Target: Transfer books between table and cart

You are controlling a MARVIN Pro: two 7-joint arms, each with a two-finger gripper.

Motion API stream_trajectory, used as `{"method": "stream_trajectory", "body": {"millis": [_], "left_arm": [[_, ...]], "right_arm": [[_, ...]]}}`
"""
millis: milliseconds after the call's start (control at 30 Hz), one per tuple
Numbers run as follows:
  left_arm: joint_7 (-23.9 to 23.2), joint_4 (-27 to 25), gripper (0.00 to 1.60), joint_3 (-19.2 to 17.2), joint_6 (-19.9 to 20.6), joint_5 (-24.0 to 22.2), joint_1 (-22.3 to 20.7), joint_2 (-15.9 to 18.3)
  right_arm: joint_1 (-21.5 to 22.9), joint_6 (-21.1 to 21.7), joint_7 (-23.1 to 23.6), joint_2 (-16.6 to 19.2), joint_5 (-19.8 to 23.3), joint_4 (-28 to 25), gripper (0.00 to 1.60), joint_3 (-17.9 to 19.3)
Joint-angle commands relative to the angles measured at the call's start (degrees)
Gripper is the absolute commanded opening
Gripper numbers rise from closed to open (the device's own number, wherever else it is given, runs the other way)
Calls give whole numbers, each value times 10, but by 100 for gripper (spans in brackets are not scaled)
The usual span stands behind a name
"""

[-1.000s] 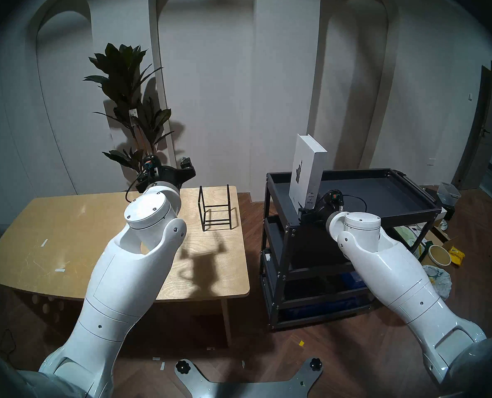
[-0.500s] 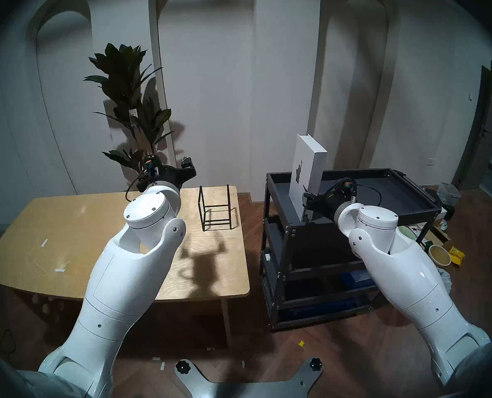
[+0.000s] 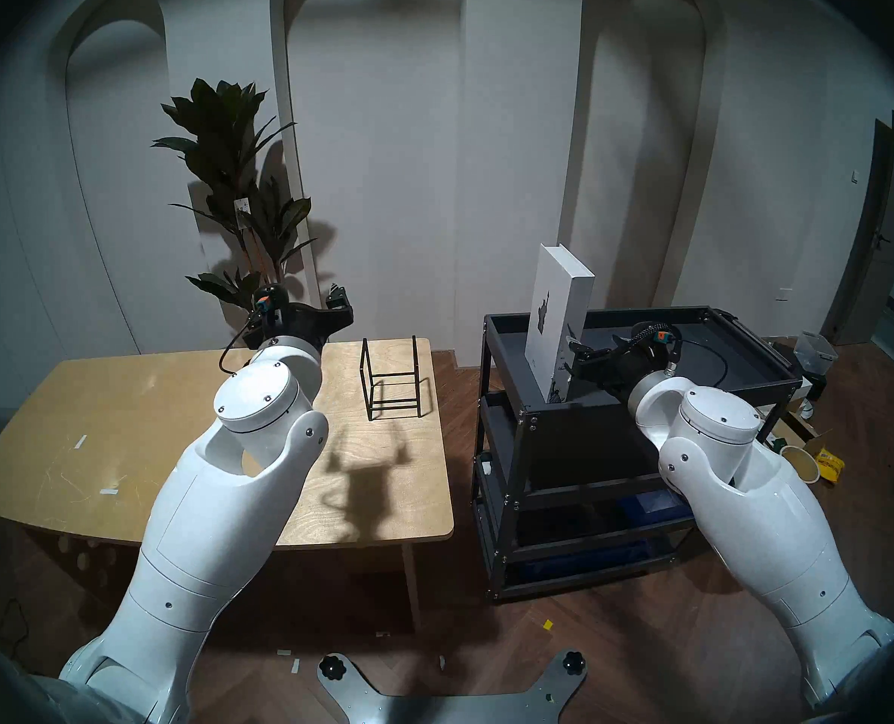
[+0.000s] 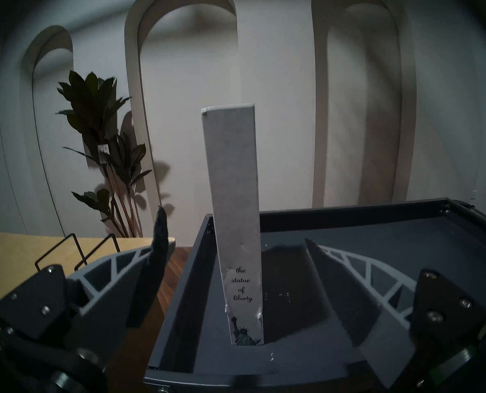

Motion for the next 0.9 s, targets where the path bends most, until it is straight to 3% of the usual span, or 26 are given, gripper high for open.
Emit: {"method": "stream_trajectory", "body": {"millis": [0,367,467,500,533,867], "left_arm": [[-20,-18,160,-10,-34,5,22,16],[-53,-22,160,-25,-68,2,59,36],[-62,-20,160,-24,-77,5,65,39],[-64,-19,160,-23,-79,6,66,40],[-66,-18,160,-23,-83,7,68,40],[-67,-1,160,-26,-103,10,62,31]], "right_arm": [[-75,-78,16,13,-2,-45,160,31],[-149,-167,91,-12,-14,-25,160,70],[-148,-200,124,-29,-12,1,160,75],[-142,-190,125,-37,-10,7,160,77],[-142,-214,150,-44,-10,20,160,80],[-74,-289,229,-90,-7,111,160,57]]}}
